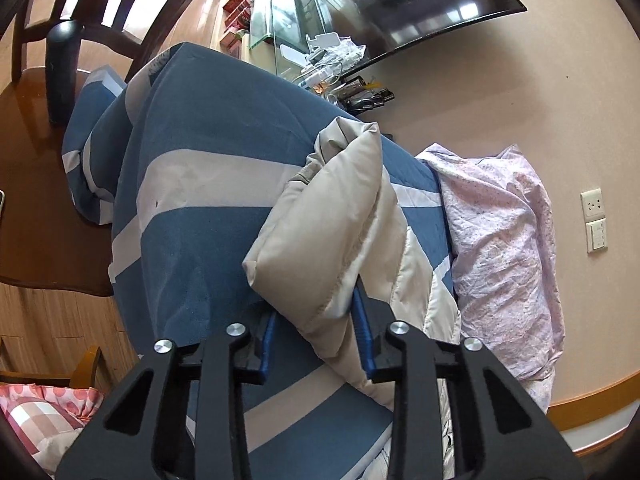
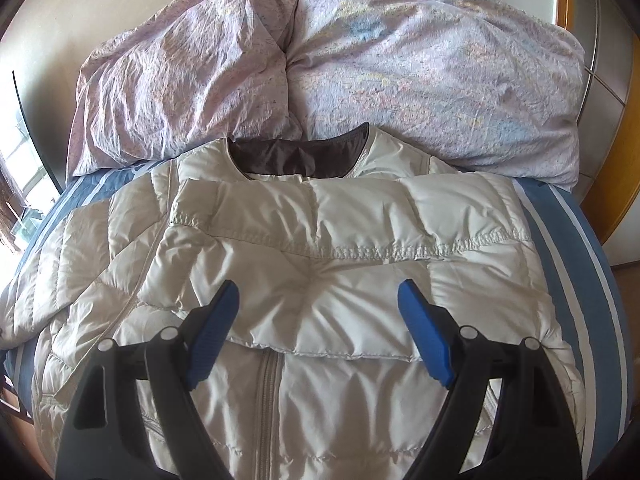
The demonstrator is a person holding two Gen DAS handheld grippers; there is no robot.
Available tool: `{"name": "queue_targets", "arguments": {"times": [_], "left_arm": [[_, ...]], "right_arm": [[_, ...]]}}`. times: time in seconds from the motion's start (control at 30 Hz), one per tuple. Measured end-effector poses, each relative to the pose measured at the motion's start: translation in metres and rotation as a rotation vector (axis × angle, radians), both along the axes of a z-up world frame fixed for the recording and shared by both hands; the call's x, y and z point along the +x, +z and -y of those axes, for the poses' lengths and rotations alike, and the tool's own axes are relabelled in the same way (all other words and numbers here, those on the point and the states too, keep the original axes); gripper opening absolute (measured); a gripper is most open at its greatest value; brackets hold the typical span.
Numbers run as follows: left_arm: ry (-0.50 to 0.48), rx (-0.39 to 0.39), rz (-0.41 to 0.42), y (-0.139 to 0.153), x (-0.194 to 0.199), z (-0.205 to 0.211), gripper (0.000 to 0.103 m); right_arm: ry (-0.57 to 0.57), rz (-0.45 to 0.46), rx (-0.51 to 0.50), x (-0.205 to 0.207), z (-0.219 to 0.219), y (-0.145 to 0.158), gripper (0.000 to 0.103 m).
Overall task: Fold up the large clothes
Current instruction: 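Reach the left tool to the other sleeve cuff and grasp it, then lift the held sleeve and fold it across the jacket front with the left tool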
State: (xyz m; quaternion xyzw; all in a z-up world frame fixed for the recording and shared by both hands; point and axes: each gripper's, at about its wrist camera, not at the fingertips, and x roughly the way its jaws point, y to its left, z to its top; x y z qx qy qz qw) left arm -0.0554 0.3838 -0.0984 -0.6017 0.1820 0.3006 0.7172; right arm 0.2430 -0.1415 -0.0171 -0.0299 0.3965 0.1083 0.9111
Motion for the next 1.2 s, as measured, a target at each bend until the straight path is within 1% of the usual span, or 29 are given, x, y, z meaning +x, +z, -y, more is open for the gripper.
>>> {"name": "queue_targets", "arguments": {"times": [0.07,0.17,0.23,0.37,0.43,0.53,0.6,0.7,0.83,0.97,1.07,1.2], "left_arm": [[-0.017,0.041,-0.003,0.011,0.003,0.002,0.019],[-0.042,0.101,0.017,0.034,0.01,0.004,0.016],[-0.068,0.148,0.046,0.056,0.017,0.007,0.015],[-0.155,0.252,0.105,0.107,0.043,0.023,0.014],[-0.218,0.309,0.145,0.137,0.063,0.039,0.014],[-0.32,0.388,0.205,0.175,0.091,0.07,0.014],[-0.399,0.432,0.247,0.195,0.109,0.094,0.014],[-0.531,0.472,0.308,0.218,0.139,0.135,0.014],[-0.699,0.485,0.367,0.23,0.175,0.19,0.014],[-0.831,0.46,0.404,0.227,0.202,0.234,0.014],[-0.915,0.444,0.402,0.218,0.22,0.265,0.014],[-1.019,0.413,0.376,0.197,0.24,0.306,0.014]], "right_arm": [[0.0,0.01,-0.006,-0.001,0.002,0.002,0.082],[-0.006,0.031,-0.003,-0.003,0.008,0.006,0.082],[-0.013,0.041,0.008,-0.004,0.015,0.011,0.082],[-0.028,0.074,0.015,-0.006,0.027,0.02,0.082],[-0.042,0.087,0.018,-0.008,0.036,0.024,0.082],[-0.065,0.096,0.029,-0.009,0.049,0.028,0.082],[-0.077,0.1,0.037,-0.011,0.058,0.03,0.082],[-0.094,0.11,0.043,-0.013,0.069,0.033,0.082],[-0.115,0.115,0.042,-0.014,0.082,0.035,0.082],[-0.134,0.112,0.037,-0.013,0.093,0.032,0.082],[-0.146,0.106,0.038,-0.012,0.1,0.03,0.082],[-0.156,0.102,0.036,-0.011,0.105,0.026,0.082]]}}
